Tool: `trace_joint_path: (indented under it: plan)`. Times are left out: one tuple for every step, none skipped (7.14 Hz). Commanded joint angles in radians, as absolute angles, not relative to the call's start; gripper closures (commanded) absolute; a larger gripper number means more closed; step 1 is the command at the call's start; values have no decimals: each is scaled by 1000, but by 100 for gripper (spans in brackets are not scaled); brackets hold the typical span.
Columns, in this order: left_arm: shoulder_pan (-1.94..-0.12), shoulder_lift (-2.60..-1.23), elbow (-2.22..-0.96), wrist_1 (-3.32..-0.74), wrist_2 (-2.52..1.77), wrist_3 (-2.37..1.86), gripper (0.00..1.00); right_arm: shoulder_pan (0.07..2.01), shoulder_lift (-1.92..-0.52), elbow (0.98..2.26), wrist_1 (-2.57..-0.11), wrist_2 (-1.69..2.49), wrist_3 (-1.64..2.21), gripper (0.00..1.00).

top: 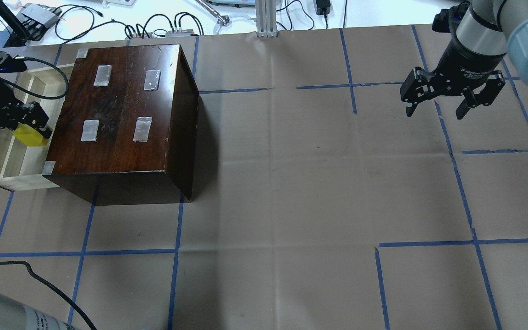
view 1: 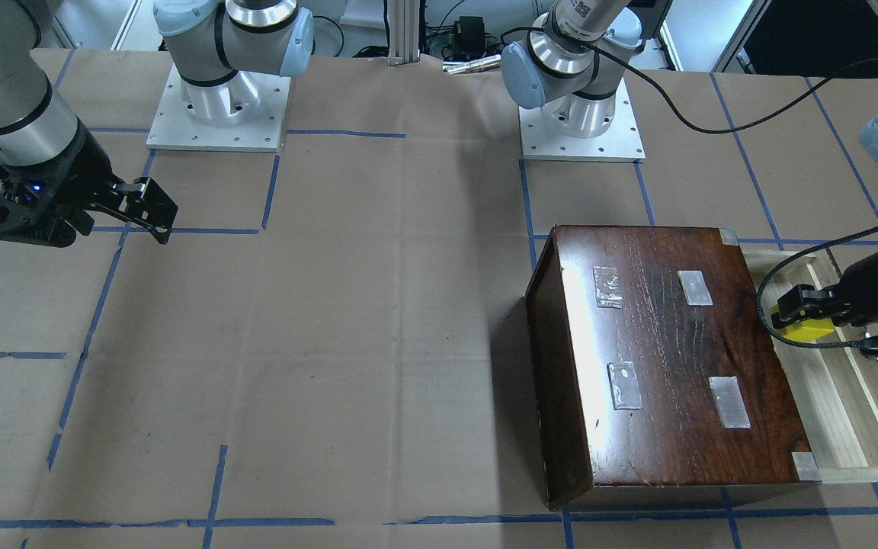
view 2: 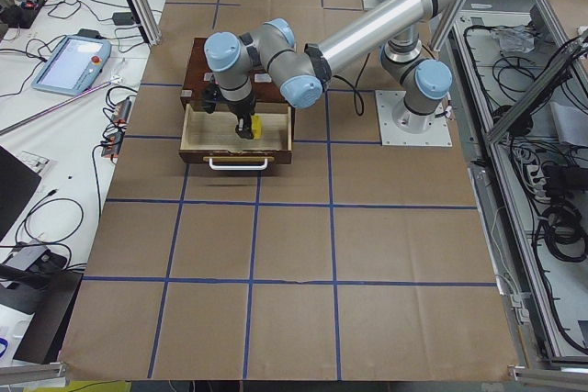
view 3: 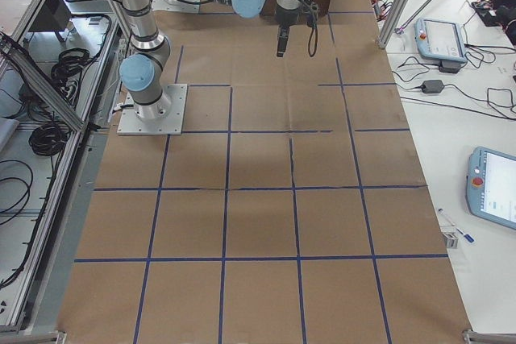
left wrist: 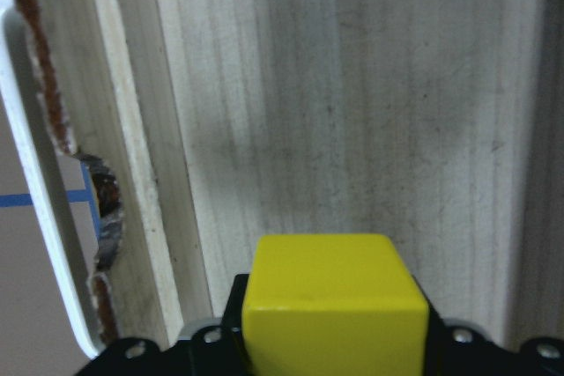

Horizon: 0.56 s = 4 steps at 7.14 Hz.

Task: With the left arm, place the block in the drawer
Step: 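Carry the yellow cube over the open drawer and lower it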

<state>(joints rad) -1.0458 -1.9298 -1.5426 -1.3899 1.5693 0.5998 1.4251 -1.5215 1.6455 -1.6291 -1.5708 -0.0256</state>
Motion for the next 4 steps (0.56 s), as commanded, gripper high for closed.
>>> trace_joint_path:
  plan:
    - [-1048,-1960,-1543,-1378,1560,598,99,1425,-1520,1644,-1629,-1571,-26,0]
    - [-1048,-1971,-1533,-1370,1560,597,99,1425,-1522,1646,-1629,-1571,-26,0]
    - [-1048,-1976,-1529,-1370,1559,597,99,1425,-1522,1646,-1629,-1571,-26,0]
    - [-1048,-1979,-1522,-1370,1559,597,94,1425,-1522,1646,-1629,-1571,-26,0]
